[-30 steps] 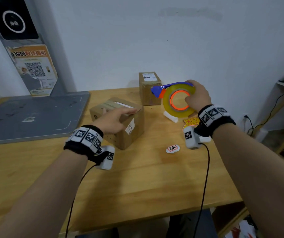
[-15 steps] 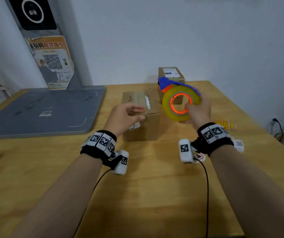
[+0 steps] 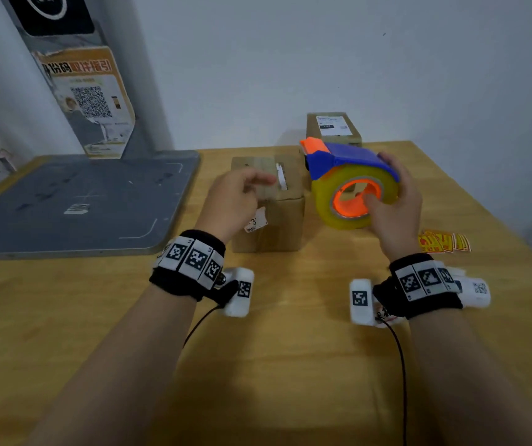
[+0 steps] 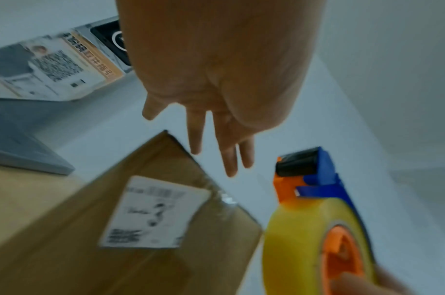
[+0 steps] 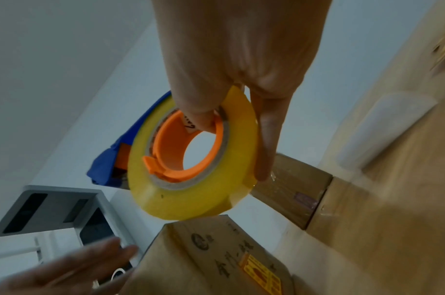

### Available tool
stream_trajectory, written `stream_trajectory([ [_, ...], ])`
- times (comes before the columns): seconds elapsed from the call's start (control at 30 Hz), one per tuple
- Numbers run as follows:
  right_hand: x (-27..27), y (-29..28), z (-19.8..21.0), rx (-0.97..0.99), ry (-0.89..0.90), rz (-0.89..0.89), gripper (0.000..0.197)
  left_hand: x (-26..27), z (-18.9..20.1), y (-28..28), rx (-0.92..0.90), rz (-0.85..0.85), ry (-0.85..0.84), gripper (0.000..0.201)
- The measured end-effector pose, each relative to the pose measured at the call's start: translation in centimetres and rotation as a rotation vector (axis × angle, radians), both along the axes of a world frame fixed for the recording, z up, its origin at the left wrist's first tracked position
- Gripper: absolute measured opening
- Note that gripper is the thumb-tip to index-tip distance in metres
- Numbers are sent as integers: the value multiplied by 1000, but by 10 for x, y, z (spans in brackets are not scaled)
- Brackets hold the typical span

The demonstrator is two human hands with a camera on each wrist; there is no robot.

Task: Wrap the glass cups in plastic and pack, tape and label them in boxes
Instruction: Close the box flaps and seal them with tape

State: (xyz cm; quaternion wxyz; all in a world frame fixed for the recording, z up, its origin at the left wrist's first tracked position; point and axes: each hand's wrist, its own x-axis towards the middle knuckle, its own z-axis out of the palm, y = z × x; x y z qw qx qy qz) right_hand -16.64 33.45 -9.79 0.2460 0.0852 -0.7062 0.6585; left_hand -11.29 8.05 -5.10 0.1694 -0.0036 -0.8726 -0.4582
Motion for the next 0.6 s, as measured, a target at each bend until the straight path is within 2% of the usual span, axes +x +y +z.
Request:
stream_trajectory([
  [0.1, -3, 0, -3, -19, 48, 36, 68, 5, 15, 16, 192, 100, 91, 32],
  [0.2, -5, 0, -3, -19, 78, 76, 69, 14, 24, 30, 440, -10, -103, 18],
  [0.3, -9, -1, -1, -3, 115, 100, 70, 18, 24, 38, 577, -52, -185, 21],
  [0.5, -20, -7, 4, 23, 197, 108, 70, 14, 23, 43, 736, 8, -184, 29],
  [0.6, -22, -9, 5, 50, 224, 111, 72, 12, 17, 41, 819, -21, -194, 34],
])
